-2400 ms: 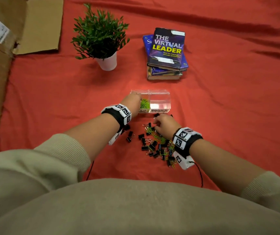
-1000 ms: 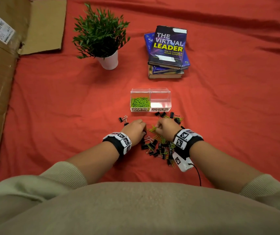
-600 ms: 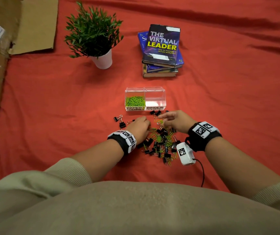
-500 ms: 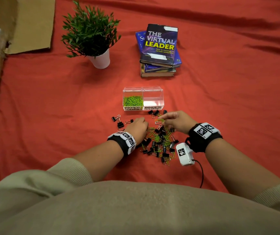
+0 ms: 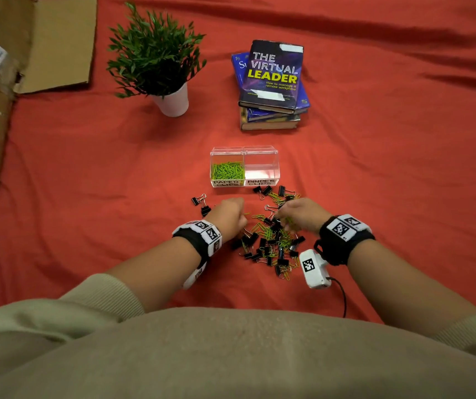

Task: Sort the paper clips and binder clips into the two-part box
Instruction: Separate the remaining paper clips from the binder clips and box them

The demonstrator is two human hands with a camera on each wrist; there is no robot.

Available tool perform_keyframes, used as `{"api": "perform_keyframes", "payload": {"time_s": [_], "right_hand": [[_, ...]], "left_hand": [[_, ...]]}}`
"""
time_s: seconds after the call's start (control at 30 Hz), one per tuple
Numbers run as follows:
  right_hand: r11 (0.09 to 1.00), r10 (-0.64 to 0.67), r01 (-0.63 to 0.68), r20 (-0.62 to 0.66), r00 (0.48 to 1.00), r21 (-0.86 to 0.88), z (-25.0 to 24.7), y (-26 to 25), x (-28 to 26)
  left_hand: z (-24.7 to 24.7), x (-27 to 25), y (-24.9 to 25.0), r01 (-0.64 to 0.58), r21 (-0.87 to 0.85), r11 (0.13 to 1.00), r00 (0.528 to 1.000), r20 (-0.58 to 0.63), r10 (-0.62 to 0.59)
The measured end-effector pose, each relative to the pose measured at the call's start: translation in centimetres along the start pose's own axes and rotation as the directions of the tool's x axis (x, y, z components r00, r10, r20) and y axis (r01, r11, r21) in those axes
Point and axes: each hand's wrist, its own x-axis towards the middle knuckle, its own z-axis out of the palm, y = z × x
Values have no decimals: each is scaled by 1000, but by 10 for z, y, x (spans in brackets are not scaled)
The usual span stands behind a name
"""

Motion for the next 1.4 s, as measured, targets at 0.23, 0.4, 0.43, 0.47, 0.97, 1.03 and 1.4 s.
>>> {"api": "perform_keyframes", "payload": {"time_s": [0.23,0.4,0.43,0.47,0.97,1.03,1.4], "right_hand": [[672,-86,-24,-110,990,-740,41,4,7],[583,-167,-32,-159,973,-812,58,2,4],[579,-172,-31,-159,972,-815,61,4,4],[575,-183,-30,-164,969,-818,64,6,4],[990,-86,73,-106,991,-124,5,18,-5],[997,-70,72,-100,993,17,-4,16,-7],[886,-206,143,-97,974,-442,33,17,3]], "left_hand": [[-17,-2,-6,129,-420,898,983,-67,-172],[-17,2,2,232,-501,834,967,27,-253],[-16,3,4,247,-504,827,963,36,-266],[-14,3,6,256,-489,834,961,37,-274],[30,-2,31,-18,188,982,995,104,-2],[32,-5,34,-76,243,967,992,121,48],[31,-13,32,-180,384,905,976,181,118]]}}
